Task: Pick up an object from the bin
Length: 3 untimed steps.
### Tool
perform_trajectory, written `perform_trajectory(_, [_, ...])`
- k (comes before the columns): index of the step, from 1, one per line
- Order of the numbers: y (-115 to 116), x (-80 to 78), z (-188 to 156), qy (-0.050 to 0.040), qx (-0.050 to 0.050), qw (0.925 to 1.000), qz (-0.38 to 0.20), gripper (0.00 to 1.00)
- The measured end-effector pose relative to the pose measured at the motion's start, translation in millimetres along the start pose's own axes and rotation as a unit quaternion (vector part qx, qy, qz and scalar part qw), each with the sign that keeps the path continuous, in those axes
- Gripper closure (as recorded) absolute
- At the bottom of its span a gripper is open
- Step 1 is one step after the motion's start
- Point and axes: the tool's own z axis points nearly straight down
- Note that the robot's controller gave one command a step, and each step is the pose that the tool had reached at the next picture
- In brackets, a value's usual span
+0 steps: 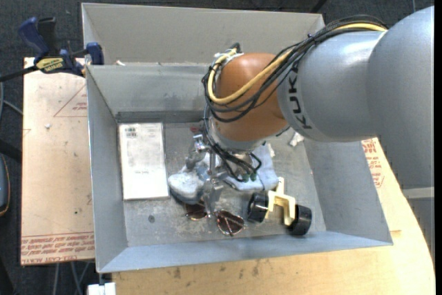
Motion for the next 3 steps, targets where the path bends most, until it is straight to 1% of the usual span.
perform_trajectory(1, [-22,33.3,8,-0.0041,0.000,0.9987,0.051,0.00])
perform_trajectory(2, [-66,-3.0,20,-0.0059,-0.004,0.9965,0.083,1.00])
perform_trajectory(3, [-66,-3.0,20,-0.0059,-0.004,0.9965,0.083,1.00])
